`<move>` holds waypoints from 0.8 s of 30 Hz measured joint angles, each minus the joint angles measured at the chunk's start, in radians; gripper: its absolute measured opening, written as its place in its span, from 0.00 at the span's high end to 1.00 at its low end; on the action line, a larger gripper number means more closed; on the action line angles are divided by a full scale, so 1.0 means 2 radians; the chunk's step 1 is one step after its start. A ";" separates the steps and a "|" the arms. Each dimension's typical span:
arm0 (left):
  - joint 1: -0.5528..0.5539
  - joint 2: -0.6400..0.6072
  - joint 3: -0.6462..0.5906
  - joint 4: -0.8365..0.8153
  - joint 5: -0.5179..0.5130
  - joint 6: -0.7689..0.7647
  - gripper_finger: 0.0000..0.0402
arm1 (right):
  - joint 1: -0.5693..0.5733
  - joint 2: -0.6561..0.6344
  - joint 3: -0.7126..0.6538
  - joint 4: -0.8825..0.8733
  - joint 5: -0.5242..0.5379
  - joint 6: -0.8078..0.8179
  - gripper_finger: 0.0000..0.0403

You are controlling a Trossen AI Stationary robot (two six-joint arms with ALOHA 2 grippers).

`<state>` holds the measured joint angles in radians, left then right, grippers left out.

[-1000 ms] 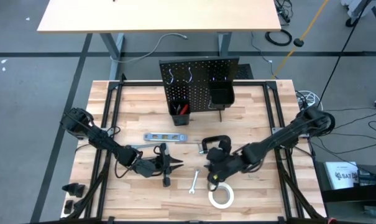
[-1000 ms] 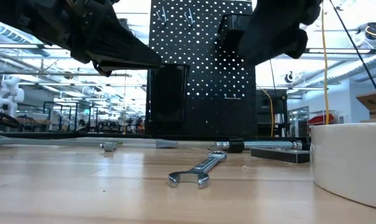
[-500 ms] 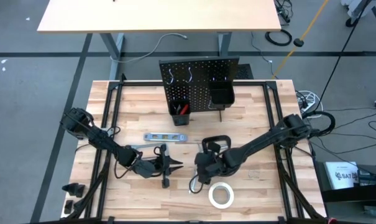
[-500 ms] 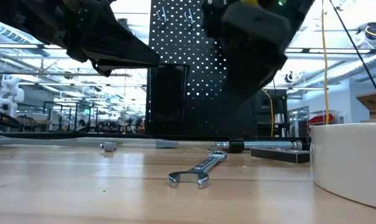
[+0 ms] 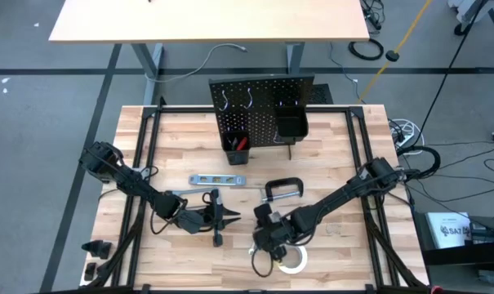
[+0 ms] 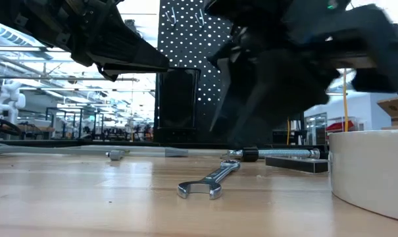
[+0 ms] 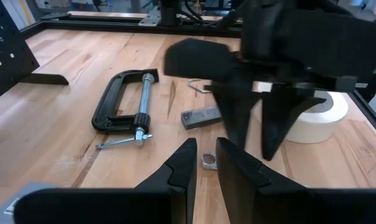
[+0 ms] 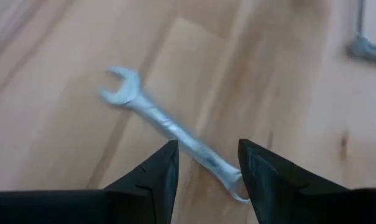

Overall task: Hang tools onto peg board
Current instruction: Put the wrench into the bottom black bin on the pegboard

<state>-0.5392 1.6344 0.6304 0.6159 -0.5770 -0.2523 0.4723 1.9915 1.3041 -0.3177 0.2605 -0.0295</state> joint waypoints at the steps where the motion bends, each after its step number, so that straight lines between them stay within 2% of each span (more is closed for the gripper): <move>1: 0.000 0.000 0.000 -0.001 0.000 0.000 0.84 | 0.002 0.000 0.000 0.001 0.000 -0.009 0.60; 13: 0.000 0.000 0.000 -0.001 0.000 -0.001 0.84 | 0.004 0.000 0.000 0.018 -0.002 -0.105 0.60; 16: 0.000 0.000 0.000 -0.001 0.000 -0.001 0.84 | 0.004 0.000 0.000 0.033 -0.019 -0.128 0.60; 24: 0.000 0.000 0.000 -0.001 0.000 -0.002 0.84 | 0.000 0.000 0.000 0.030 -0.026 -0.137 0.60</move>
<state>-0.5392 1.6344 0.6304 0.6136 -0.5766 -0.2554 0.4718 1.9915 1.3041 -0.2573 0.2092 -0.3042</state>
